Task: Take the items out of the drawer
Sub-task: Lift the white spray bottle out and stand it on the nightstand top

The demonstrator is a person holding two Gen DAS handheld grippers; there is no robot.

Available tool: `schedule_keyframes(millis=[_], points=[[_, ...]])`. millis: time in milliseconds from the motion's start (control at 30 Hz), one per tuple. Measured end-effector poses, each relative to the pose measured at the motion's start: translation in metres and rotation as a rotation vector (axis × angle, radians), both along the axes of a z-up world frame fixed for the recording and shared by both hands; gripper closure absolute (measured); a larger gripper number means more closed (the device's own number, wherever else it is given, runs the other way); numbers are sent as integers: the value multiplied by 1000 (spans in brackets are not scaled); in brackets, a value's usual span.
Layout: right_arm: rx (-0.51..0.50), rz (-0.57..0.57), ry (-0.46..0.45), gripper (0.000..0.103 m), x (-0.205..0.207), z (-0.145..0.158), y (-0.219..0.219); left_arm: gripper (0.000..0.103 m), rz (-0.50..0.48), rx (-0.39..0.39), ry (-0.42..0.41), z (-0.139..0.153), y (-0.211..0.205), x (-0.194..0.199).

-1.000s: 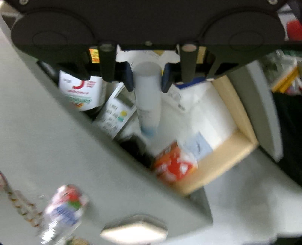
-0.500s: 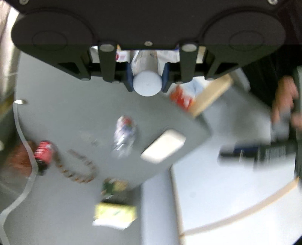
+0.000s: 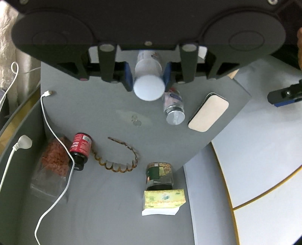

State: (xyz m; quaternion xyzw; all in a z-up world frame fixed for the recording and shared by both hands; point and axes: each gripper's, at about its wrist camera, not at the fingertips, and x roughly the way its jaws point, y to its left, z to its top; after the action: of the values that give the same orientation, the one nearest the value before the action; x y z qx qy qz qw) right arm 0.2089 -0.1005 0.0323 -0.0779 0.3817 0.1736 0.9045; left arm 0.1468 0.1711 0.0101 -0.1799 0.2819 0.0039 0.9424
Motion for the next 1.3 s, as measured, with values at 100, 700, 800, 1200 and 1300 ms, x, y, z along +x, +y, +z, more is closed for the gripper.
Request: schedule_keyframes(millis=[100, 700, 800, 1200, 1300], points=[[-6, 4, -19, 44, -8, -5, -1, 2, -14, 21, 4, 0, -5, 1], [-42, -23, -4, 53, -6, -61, -4, 2, -29, 21, 36, -4, -7, 4], [-17, -20, 32, 70, 0, -66, -6, 2, -28, 22, 36, -4, -6, 4], [-26, -90, -19, 70, 35, -71, -14, 2, -44, 48, 50, -8, -13, 7], [-27, -93, -21, 70, 43, -71, -13, 2, -42, 46, 53, -9, -12, 7]])
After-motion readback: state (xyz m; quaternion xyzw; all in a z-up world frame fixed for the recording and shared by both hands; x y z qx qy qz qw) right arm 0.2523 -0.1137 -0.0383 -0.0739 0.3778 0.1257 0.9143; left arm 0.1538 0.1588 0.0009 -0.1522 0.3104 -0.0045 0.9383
